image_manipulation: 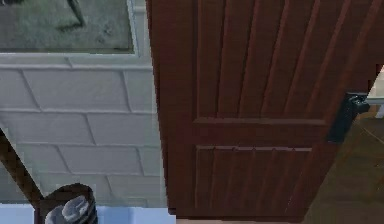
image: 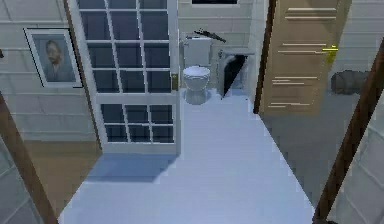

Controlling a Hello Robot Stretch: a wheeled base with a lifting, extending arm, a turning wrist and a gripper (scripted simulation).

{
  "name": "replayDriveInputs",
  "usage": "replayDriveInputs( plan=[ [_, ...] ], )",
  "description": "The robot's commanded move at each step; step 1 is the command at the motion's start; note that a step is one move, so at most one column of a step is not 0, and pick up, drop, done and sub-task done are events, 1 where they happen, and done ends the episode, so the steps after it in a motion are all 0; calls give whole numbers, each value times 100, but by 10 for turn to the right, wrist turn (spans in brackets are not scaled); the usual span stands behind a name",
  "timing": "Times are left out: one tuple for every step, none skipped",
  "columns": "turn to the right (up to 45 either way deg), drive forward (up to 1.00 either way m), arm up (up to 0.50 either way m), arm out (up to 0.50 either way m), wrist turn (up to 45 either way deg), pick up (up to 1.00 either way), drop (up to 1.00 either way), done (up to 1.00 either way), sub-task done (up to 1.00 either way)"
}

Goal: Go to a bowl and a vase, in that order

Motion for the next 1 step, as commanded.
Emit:
replayDriveInputs(
  plan=[
    [0, 90, 0, 0, 0, 0, 0, 0, 0]
  ],
)
